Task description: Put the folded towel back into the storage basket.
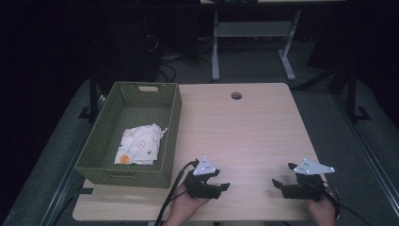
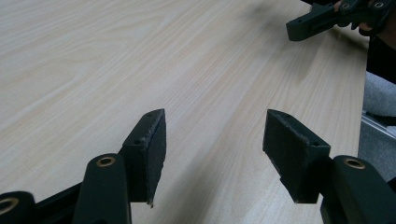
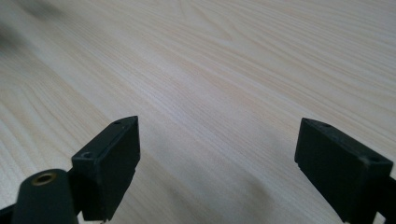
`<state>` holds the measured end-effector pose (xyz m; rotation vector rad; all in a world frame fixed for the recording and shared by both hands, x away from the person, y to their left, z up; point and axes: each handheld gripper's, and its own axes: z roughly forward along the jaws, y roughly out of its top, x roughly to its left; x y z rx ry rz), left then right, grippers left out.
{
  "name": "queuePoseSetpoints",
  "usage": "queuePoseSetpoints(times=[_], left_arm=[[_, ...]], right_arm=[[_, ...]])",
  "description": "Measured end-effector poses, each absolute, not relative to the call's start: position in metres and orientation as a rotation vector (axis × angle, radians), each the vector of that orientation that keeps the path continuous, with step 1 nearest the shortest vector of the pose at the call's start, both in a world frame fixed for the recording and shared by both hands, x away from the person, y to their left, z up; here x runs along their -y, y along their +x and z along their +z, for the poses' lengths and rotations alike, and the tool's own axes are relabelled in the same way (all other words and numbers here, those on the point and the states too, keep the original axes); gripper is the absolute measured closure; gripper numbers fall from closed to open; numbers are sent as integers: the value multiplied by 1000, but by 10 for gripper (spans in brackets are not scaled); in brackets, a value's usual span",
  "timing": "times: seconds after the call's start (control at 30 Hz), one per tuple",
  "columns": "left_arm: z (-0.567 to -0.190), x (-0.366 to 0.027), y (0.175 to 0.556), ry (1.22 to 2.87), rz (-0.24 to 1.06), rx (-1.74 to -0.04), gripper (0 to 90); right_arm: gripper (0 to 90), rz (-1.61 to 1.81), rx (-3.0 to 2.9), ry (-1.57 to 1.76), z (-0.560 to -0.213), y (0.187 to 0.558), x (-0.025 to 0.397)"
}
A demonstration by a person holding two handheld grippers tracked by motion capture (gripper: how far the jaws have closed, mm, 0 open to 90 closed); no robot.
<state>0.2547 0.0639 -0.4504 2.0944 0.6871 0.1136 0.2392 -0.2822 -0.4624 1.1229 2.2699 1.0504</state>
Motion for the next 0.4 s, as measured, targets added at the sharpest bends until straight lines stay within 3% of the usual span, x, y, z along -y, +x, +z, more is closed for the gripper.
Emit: queuePoseSetpoints(times=[0.4], left_arm=[[-452, -62, 257, 2092, 119, -694, 371]], right_arm=[[137, 1049, -2283, 1097, -462, 240, 281]])
